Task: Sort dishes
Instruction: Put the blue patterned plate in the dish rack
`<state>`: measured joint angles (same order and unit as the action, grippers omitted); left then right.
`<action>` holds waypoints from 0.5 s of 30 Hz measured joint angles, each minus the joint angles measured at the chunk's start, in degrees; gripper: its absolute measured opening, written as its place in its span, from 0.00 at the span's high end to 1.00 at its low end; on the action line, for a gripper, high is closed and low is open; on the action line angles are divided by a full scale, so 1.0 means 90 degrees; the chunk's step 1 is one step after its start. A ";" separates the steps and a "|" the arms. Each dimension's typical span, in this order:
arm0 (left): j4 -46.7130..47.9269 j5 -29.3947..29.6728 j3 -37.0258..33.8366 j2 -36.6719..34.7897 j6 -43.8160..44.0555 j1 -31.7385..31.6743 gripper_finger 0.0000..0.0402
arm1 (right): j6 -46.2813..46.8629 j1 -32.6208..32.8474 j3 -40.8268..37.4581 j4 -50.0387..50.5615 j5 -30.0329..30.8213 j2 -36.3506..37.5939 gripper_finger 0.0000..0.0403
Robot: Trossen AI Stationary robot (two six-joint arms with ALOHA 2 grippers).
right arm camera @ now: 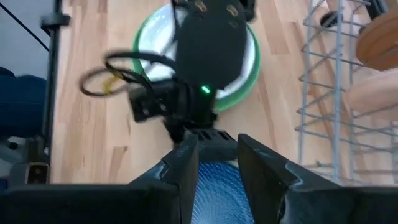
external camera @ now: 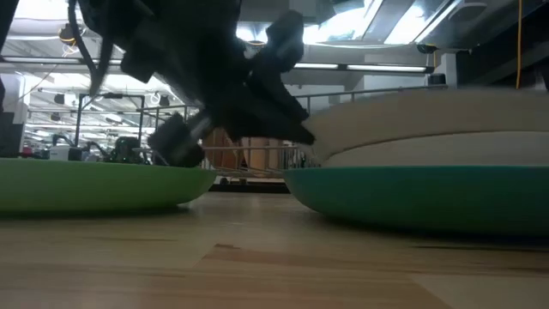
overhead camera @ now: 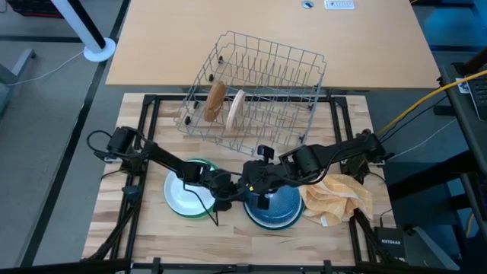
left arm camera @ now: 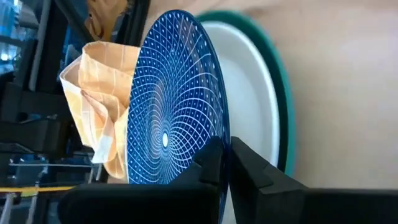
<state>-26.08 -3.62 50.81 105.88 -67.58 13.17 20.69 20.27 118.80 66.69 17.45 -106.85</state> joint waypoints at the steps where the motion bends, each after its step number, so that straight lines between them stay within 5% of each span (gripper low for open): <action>1: 0.0022 -0.0013 0.0000 -0.0035 0.0165 0.0022 0.99 | 0.0002 0.0000 0.0067 0.0069 0.0020 0.0010 0.71; 15: 0.0078 -0.0031 0.0000 -0.0792 0.2483 0.0127 1.00 | -0.0373 0.0000 0.1201 0.0632 0.0574 0.0044 0.71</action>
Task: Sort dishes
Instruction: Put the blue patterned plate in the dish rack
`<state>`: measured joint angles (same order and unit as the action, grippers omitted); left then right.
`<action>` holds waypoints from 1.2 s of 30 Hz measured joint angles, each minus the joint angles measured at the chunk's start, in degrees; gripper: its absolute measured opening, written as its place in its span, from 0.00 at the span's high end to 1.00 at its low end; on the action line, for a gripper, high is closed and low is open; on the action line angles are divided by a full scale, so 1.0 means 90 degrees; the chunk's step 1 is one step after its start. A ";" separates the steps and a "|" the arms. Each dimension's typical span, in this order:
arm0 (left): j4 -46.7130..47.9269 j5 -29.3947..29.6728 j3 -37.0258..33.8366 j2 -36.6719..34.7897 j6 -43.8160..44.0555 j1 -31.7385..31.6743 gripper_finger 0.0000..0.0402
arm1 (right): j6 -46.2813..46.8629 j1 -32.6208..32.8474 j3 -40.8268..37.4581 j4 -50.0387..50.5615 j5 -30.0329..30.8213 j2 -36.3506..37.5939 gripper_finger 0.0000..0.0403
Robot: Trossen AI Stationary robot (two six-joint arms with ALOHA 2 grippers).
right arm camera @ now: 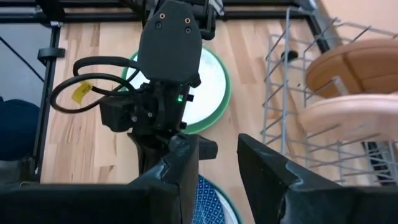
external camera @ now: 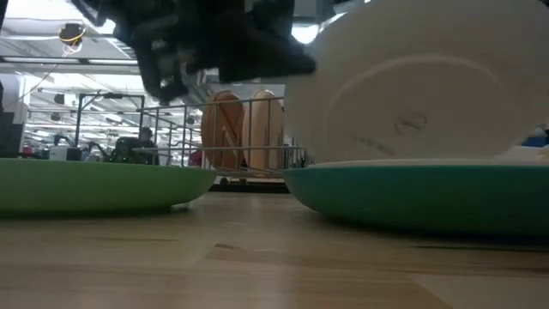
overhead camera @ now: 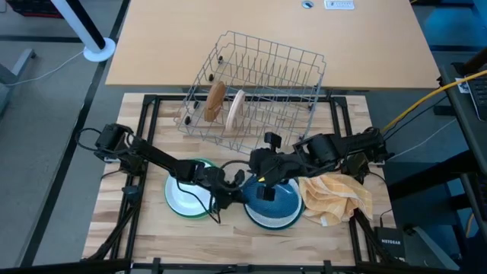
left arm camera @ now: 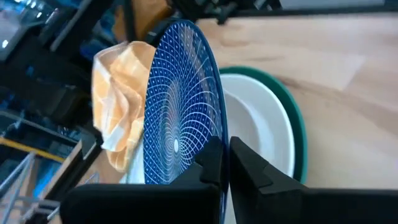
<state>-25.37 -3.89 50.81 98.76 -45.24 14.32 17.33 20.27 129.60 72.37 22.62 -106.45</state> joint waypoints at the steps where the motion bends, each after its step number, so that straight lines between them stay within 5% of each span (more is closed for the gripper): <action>1: -0.0007 0.0002 0.0000 -0.0069 0.0143 -0.0001 1.00 | -0.0081 0.0000 0.0068 0.0006 0.0033 -0.0003 0.71; 21: 0.0045 0.0009 0.0000 -0.1400 0.2095 -0.0017 1.00 | -0.0633 0.0000 0.0570 0.1162 0.1172 0.0340 0.71; 36: -0.0547 0.0244 0.0012 -0.2219 0.3012 -0.0563 1.00 | -0.0983 -0.0005 0.0573 0.1168 0.3480 0.1213 0.71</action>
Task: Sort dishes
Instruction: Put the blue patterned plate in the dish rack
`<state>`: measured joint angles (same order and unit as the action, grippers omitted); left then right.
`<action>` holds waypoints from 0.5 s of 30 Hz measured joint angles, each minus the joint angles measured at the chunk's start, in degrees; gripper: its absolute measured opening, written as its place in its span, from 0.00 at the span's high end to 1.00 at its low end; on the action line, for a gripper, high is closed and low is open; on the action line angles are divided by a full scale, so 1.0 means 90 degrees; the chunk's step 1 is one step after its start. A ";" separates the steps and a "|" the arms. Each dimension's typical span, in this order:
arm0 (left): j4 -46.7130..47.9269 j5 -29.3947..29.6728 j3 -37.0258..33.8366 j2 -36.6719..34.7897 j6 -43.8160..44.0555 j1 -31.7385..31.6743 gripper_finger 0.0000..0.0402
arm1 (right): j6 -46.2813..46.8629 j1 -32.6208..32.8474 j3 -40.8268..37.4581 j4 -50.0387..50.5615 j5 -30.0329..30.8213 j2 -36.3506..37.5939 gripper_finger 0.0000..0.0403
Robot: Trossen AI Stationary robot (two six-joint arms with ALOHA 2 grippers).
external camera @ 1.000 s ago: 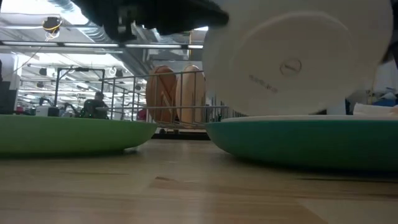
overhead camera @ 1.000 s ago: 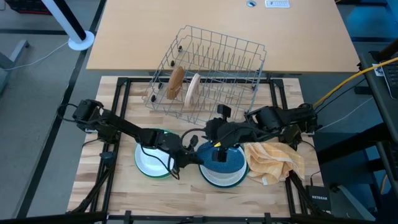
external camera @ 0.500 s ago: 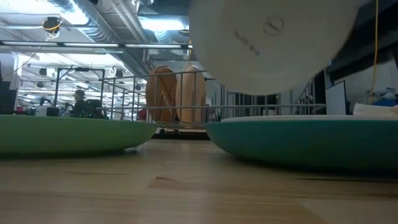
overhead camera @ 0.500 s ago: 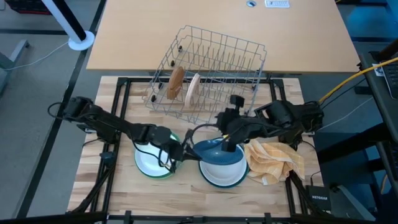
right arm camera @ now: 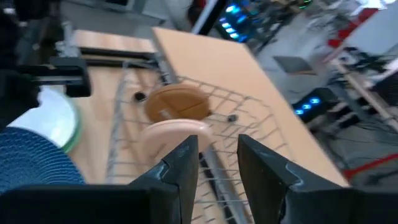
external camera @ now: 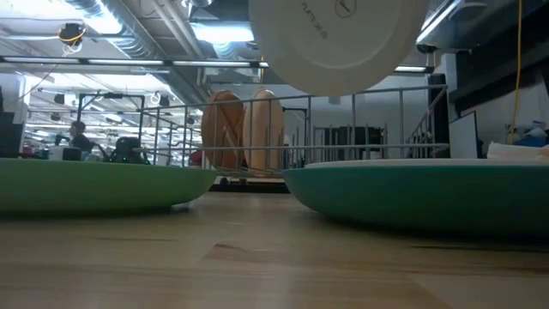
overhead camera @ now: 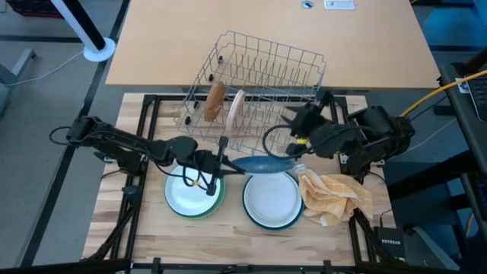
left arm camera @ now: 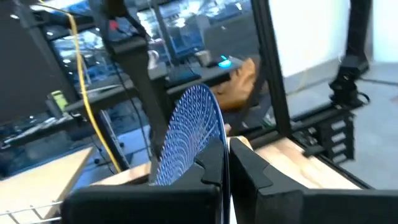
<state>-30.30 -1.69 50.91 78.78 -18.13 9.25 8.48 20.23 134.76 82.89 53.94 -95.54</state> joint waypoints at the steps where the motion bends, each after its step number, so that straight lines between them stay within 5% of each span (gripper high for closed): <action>1: -0.0031 0.0000 0.0022 0.0000 0.0027 -0.0059 1.00 | 0.0001 0.0000 0.0000 -0.0001 0.0096 0.0015 0.71; 6: -0.0074 -0.0041 0.0260 0.0000 0.0036 -0.0368 1.00 | -0.0001 0.0000 -0.0002 0.0075 0.0098 0.0028 0.71; 15: -0.0025 0.0007 0.0350 -0.0002 0.0027 -0.0726 1.00 | 0.0162 0.0000 -0.0330 0.0178 -0.1478 -0.0023 0.71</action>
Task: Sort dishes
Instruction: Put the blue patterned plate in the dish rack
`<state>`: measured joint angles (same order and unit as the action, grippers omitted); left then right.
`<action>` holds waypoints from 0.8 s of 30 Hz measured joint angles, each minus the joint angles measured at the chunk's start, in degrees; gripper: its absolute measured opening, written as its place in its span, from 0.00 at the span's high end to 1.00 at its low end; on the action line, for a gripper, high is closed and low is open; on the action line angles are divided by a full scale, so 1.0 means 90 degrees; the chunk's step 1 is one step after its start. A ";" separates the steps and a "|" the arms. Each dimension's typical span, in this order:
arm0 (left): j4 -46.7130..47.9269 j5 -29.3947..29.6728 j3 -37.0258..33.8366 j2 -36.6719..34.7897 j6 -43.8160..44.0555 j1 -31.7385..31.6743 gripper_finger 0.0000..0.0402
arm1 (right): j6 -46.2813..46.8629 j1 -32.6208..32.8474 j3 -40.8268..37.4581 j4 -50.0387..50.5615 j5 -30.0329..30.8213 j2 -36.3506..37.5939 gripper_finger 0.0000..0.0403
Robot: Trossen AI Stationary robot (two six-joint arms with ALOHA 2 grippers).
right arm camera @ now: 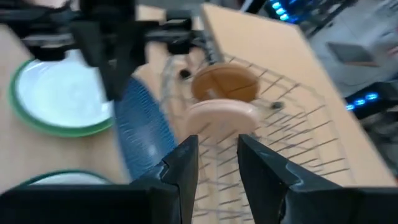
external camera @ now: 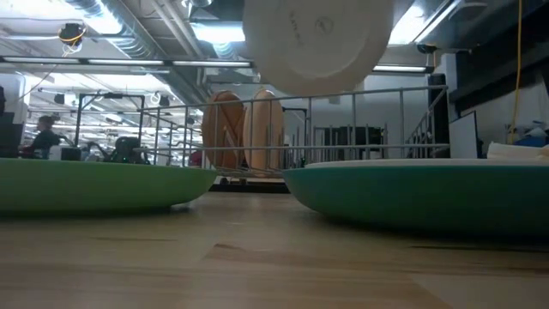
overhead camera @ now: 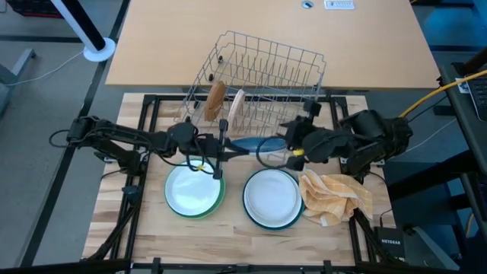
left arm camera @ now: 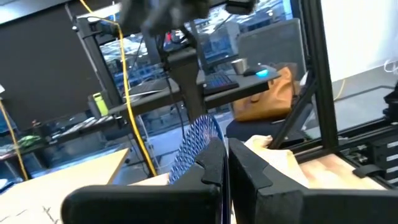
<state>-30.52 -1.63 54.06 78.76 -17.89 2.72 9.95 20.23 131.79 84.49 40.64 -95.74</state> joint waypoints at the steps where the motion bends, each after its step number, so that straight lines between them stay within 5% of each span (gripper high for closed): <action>1: 0.0002 -0.0004 0.0000 0.0000 0.0037 -0.0055 1.00 | 0.0023 0.0000 -0.0090 0.0003 -0.0044 0.0000 0.71; 24: 0.0985 -0.0051 0.0012 0.0208 0.0010 -0.0937 1.00 | 0.0846 -0.0689 -0.3309 -0.0620 0.0199 -0.0010 0.71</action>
<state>-21.66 -2.09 54.17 80.63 -17.80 -5.72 17.56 14.03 102.01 78.91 42.44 -95.83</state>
